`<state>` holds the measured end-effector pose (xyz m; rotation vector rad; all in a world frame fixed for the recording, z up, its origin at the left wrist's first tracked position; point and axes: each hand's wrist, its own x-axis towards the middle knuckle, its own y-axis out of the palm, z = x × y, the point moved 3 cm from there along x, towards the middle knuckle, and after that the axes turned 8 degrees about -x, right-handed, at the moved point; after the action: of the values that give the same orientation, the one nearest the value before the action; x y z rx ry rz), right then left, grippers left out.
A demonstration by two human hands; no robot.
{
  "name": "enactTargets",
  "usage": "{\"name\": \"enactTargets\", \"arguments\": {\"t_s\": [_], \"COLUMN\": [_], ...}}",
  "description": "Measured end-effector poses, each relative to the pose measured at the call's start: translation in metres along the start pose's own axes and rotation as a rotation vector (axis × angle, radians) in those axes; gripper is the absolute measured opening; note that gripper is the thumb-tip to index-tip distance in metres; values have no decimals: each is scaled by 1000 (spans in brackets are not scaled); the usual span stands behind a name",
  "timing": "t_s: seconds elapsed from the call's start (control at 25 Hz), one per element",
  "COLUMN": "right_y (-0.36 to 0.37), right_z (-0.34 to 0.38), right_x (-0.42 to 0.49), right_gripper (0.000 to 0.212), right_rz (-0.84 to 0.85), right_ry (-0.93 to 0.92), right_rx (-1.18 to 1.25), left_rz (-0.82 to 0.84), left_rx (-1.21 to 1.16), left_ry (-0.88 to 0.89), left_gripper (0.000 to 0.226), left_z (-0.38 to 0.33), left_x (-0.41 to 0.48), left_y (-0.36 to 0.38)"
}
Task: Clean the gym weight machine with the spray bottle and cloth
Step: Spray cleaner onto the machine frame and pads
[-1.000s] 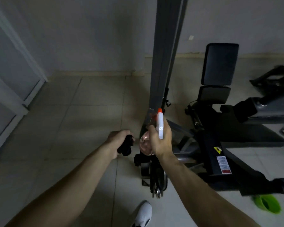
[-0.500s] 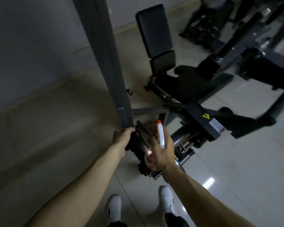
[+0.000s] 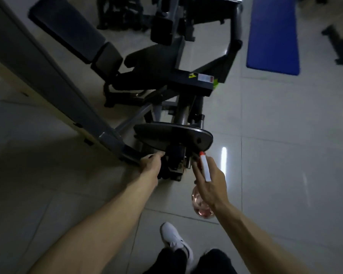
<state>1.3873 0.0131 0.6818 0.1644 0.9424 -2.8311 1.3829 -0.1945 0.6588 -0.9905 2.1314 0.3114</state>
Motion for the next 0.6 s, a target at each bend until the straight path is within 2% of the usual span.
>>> {"name": "enactTargets", "arguments": {"t_s": [0.24,0.4,0.6], "right_y": [38,62,72], "right_z": [-59,-56,-34], "right_x": [-91,-132,-148], "right_gripper": [25,24,26], "right_rz": [70,68,6], "right_ry": [94,131,137], "right_rx": [-152,-168,-100], "left_rz": [-31,-7,26], "left_rx": [78,104,73], "left_ry": [66,65,88], "left_gripper": [8,18,18], "left_z": [55,85,85], "left_x": [-18,-43,-67], "left_y": [-37,-80,-112]}}
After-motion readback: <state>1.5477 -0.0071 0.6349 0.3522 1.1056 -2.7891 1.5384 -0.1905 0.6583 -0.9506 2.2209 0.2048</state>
